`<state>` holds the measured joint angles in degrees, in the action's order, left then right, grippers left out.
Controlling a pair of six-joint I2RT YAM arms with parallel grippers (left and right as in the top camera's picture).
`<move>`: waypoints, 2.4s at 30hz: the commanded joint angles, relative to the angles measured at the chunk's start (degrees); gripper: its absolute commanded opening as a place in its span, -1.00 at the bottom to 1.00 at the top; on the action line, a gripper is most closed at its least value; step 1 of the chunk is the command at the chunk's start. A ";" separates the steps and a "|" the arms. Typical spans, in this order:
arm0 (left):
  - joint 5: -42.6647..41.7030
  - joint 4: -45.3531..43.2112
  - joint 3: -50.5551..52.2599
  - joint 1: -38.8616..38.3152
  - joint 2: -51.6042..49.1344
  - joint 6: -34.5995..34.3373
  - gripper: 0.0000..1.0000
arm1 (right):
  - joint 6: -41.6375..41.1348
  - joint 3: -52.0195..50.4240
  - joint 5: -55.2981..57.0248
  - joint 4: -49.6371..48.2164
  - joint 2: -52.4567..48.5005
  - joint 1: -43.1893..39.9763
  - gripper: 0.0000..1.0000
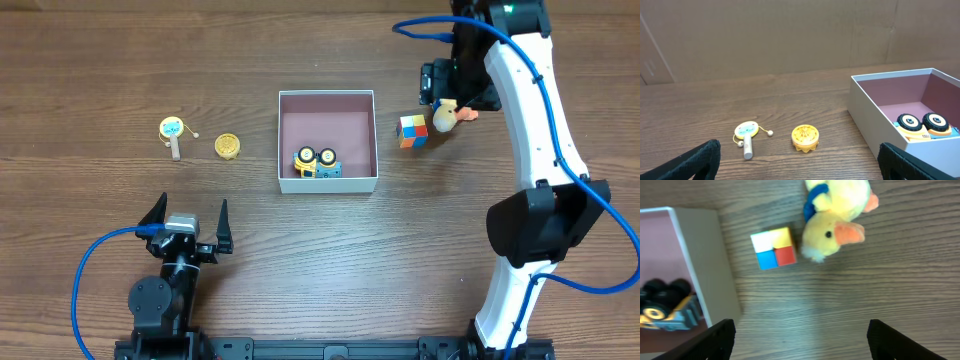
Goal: Pack container
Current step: 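Move the right gripper back toward the plush toy, then grasp the plush toy with the right gripper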
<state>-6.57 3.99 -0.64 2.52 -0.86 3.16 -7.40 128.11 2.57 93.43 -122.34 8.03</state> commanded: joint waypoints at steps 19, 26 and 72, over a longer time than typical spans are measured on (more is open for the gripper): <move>0.61 -0.11 0.37 0.46 0.50 -0.59 1.00 | 4.90 -0.57 0.37 -2.71 -12.44 3.17 0.72; 0.61 -0.11 0.37 0.46 0.50 -0.59 1.00 | 4.90 -0.57 0.39 -3.52 -12.48 3.21 0.72; 0.61 -0.11 0.37 0.46 0.50 -0.59 1.00 | -1.75 -4.11 3.17 -14.53 -15.10 -5.18 0.68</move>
<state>-6.57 3.99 -0.64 2.52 -0.86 3.16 -9.41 124.62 5.93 79.44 -137.32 2.72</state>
